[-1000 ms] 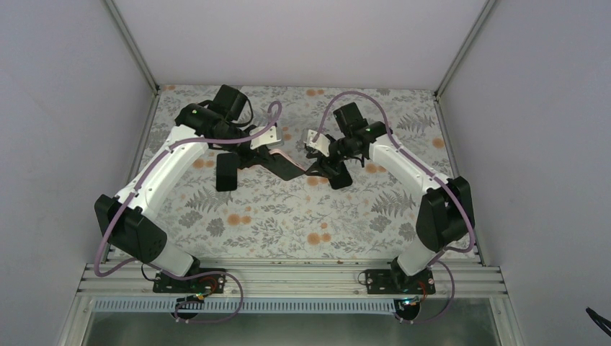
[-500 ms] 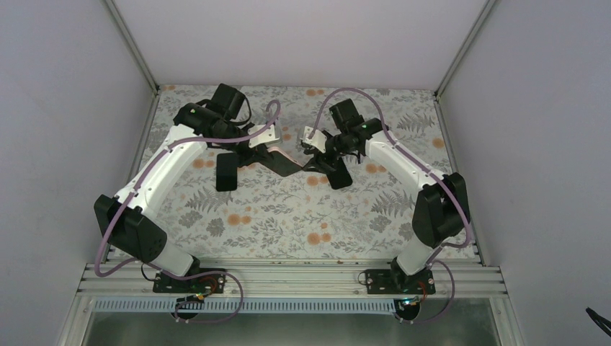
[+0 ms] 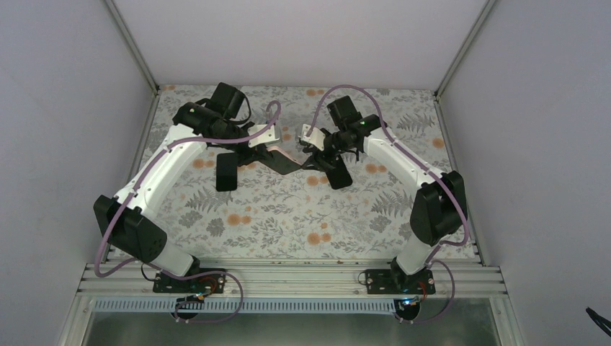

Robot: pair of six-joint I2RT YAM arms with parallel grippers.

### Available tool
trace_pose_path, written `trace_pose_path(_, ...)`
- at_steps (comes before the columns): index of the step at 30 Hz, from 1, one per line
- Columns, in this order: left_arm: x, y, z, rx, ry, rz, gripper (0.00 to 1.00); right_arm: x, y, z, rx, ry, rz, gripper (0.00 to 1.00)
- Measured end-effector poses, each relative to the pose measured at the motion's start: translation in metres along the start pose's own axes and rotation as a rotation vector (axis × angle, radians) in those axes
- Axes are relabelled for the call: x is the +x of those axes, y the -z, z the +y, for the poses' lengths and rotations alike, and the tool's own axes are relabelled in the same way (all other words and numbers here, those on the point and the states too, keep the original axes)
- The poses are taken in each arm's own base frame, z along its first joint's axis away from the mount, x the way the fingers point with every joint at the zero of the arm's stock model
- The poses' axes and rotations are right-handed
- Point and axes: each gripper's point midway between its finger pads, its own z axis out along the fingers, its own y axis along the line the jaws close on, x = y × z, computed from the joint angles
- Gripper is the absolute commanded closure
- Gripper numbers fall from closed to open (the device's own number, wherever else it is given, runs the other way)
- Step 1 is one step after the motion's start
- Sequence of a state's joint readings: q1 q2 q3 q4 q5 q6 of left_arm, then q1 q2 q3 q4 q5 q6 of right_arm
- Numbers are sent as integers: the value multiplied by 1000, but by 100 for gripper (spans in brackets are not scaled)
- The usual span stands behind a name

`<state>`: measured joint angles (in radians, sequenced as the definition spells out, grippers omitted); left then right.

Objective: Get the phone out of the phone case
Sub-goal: Remove the phone case from the phone.

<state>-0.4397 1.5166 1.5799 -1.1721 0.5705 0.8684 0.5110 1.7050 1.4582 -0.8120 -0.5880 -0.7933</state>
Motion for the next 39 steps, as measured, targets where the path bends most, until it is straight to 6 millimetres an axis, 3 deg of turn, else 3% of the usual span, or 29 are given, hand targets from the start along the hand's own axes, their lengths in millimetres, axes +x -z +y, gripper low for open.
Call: trace_pose_path(39,-3,2,-5,15,-3,1,98,5,1,8,-30,22,15,41)
